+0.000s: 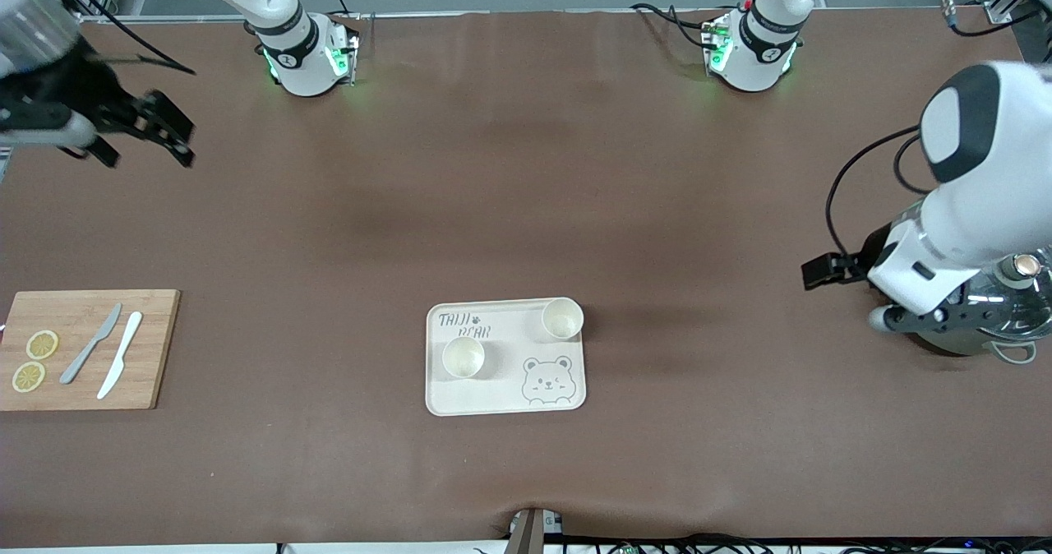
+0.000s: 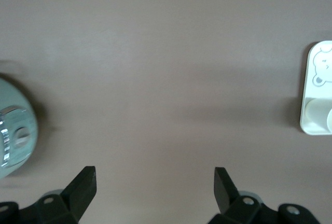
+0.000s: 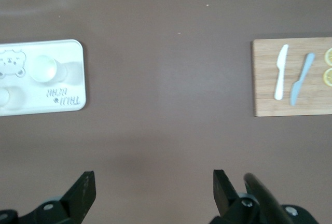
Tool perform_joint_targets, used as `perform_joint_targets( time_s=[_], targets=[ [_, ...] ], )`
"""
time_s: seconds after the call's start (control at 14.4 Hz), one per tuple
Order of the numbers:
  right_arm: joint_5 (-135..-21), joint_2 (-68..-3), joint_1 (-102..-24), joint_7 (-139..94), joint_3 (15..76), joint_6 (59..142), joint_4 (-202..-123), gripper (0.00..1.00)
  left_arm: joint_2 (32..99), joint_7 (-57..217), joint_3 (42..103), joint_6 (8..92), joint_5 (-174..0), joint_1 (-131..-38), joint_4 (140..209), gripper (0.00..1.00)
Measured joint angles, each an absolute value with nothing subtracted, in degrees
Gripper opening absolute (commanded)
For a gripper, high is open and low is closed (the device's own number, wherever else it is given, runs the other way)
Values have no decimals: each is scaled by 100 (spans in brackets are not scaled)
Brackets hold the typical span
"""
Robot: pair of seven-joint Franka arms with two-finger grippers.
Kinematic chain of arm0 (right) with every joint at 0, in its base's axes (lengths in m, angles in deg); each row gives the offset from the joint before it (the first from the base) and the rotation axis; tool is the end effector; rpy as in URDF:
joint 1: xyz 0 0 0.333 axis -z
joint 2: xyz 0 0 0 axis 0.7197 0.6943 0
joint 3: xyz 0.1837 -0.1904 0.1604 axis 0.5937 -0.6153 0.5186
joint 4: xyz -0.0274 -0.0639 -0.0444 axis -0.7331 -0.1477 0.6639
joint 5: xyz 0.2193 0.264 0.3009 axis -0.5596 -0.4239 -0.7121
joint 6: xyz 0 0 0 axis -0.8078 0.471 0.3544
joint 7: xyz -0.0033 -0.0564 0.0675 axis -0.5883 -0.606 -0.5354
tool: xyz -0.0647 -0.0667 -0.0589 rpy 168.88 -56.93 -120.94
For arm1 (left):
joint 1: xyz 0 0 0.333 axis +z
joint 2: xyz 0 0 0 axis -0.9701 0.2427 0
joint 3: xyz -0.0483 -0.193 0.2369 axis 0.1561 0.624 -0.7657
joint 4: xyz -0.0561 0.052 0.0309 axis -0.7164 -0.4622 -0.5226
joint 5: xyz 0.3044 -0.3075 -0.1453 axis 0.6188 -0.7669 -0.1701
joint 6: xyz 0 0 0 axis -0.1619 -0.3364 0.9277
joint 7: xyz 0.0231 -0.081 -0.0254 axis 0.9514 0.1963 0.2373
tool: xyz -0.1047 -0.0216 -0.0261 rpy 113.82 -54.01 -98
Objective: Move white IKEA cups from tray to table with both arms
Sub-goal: 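Raise both grippers from rest and swing them toward the tray, then lower the right gripper to one cup while the left gripper reaches the other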
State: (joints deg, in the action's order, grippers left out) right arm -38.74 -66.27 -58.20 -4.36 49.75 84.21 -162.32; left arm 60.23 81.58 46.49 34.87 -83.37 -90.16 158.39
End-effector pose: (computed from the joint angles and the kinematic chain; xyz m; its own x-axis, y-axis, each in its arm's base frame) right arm 0.5839 0.1092 0.6287 0.9893 -0.0369 0.1413 -0.0372 -0.9993 -0.0008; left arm 0.7176 -0.1010 0.4624 0.9986 0.0400 -0.0338 0.0415 -0.9981 0.0451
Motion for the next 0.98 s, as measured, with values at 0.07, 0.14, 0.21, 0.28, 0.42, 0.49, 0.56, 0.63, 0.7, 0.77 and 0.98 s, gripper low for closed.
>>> perform_joint_targets(
  time_s=[0.07, 0.14, 0.21, 0.28, 0.42, 0.49, 0.56, 0.63, 0.7, 0.77, 0.98],
  targets=[
    [-3895, -6377, -5991, -122, 4977, 8448, -16044, 100, 6172, 8158, 4654, 3608, -8443, -9023, 15839, 100],
    [-3909, -6123, -6166, 195, 4979, 8466, -15840, 100, 6304, 8158, 4661, 3714, -8545, -9045, 15837, 100],
    [-3914, -5871, -6330, 477, 4981, 8533, -15655, 100, 6418, 8163, 4665, 3804, -8640, -9088, 15833, 100],
    [-3915, -5632, -6461, 706, 4983, 8686, -15512, 100, 6505, 8208, 4669, 3875, -8715, -9138, 15830, 100],
    [-3916, -5181, -6613, 1005, 4981, 9096, -15358, 100, 6619, 8457, 4678, 3986, -8868, -9224, 15822, 100],
    [-3916, -4960, -6654, 1111, 4978, 9308, -15327, 100, 6668, 8592, 4682, 4049, -8933, -9287, 15820, 100],
    [-3915, -4748, -6687, 1200, 4977, 9494, -15309, 100, 6716, 8768, 4685, 4141, -8979, -9378, 15818, 100],
    [-3915, -4540, -6712, 1291, 4977, 9667, -15291, 100, 6769, 8979, 4690, 4234, -9007, -9484, 15817, 100],
    [-3915, -4344, -6726, 1347, 4976, 9857, -15276, 100, 6821, 9211, 4695, 4335, -9013, -9608, 15816, 100],
    [-3915, -4141, -6732, 1366, 4975, 10032, -15242, 100, 6873, 9449, 4699, 4446, -9013, -9747, 15812, 100],
    [-3915, -3531, -6751, 1568, 4972, 10316, -14942, 100, 7008, 9920, 4702, 4730, -9013, -10086, 15806, 100]
  ],
)
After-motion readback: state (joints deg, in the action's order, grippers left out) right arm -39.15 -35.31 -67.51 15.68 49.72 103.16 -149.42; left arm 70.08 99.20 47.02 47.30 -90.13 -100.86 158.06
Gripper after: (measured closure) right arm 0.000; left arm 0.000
